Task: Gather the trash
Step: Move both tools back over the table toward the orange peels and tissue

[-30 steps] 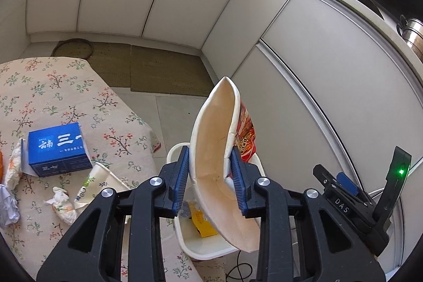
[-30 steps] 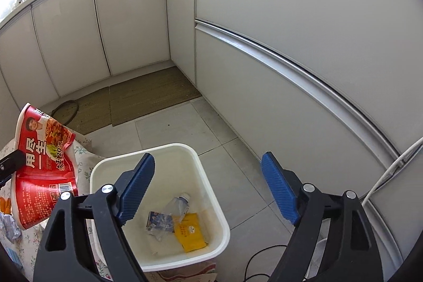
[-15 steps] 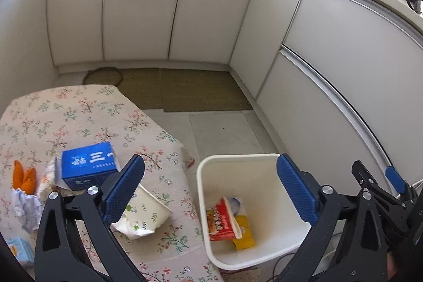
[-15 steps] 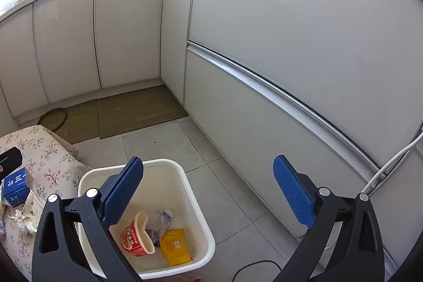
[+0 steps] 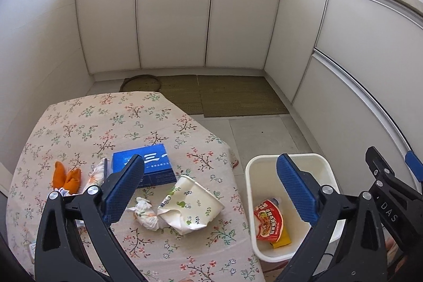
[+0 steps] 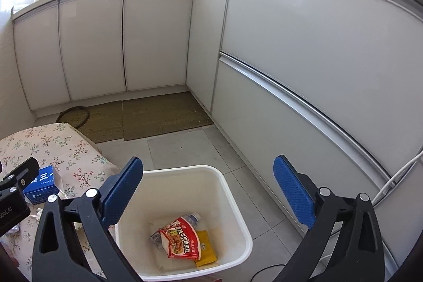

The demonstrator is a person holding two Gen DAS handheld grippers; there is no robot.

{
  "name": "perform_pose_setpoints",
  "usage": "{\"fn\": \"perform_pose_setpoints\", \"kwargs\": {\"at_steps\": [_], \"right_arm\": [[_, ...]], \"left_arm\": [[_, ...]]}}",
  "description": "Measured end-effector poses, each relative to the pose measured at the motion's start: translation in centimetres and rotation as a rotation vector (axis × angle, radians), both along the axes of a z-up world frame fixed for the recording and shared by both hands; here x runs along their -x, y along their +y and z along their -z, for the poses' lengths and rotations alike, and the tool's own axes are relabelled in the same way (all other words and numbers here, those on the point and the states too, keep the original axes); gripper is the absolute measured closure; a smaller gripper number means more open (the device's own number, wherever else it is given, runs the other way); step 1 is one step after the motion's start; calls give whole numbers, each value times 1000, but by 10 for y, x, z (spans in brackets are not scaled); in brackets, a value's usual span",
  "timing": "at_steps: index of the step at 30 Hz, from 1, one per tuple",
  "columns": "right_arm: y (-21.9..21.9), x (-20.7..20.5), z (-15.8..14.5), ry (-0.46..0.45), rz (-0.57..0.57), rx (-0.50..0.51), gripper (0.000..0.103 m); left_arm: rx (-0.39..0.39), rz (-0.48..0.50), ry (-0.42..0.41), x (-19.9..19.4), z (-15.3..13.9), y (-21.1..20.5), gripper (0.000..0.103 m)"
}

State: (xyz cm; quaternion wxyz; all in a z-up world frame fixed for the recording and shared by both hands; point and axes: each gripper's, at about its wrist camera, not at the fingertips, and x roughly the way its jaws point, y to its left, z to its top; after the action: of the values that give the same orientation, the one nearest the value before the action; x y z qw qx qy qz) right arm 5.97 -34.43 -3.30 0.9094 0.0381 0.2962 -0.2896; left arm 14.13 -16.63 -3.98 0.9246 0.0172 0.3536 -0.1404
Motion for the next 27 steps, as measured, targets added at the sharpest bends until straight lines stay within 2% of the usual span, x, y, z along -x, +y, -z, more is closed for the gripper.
{"fn": "perform_pose_setpoints", "kwargs": {"at_steps": [18,27], "right_arm": [[98,-42,-5,6,-181,15,7],[153,-57,-2,11,-307,20,7]], "left_arm": [[2,-213,23,-7,-8,111,7],[-10,-312,54,-5,-3,168,7]]}}
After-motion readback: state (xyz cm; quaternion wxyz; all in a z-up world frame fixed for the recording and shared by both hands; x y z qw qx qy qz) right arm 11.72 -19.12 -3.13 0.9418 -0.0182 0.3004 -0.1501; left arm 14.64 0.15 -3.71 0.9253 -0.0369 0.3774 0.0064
